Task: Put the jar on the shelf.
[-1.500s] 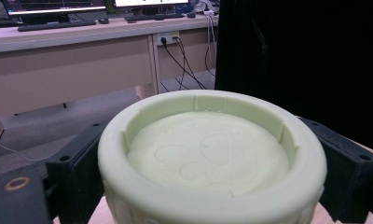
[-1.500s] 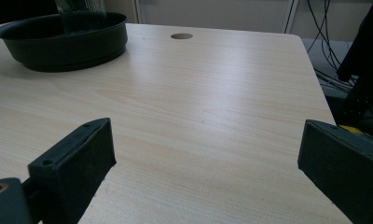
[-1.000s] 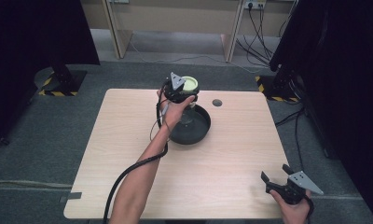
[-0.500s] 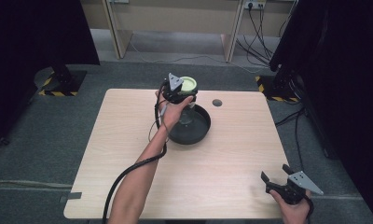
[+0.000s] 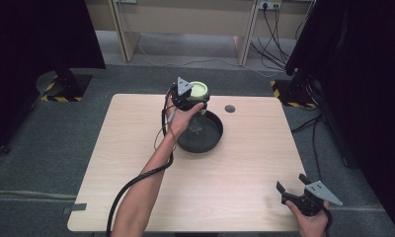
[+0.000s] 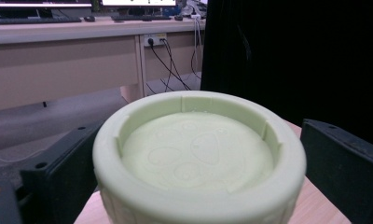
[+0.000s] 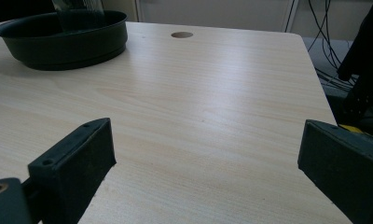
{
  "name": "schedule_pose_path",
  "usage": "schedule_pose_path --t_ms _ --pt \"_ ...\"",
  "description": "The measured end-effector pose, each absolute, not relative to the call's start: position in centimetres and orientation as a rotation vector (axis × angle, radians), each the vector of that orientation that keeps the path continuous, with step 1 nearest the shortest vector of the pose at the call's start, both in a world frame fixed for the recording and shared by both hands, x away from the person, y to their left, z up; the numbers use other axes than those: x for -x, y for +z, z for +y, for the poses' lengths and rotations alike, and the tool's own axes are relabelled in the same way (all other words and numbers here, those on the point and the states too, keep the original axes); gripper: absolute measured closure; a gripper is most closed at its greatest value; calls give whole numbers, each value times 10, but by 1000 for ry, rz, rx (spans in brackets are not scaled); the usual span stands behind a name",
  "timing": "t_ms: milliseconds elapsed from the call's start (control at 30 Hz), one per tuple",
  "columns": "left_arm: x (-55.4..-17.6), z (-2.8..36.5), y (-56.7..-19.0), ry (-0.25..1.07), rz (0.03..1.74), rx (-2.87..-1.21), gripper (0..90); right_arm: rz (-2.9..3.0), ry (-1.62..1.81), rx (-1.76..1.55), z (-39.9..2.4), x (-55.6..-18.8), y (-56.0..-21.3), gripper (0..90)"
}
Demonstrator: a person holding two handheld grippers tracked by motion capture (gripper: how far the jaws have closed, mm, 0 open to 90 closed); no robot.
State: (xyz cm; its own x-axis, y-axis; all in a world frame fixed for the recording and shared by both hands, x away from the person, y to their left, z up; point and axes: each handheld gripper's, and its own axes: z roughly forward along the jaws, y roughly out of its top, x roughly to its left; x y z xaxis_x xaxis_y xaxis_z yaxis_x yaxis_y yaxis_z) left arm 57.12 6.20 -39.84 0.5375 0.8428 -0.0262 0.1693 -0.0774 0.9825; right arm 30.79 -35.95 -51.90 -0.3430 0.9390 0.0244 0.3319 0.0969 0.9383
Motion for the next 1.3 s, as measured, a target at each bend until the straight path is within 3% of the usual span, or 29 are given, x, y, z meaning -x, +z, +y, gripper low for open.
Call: schedule_pose_path --t_ms 1300 --pt "-525 109 -397 690 849 -1604 0 1763 1234 -1239 -358 -308 -519 39"
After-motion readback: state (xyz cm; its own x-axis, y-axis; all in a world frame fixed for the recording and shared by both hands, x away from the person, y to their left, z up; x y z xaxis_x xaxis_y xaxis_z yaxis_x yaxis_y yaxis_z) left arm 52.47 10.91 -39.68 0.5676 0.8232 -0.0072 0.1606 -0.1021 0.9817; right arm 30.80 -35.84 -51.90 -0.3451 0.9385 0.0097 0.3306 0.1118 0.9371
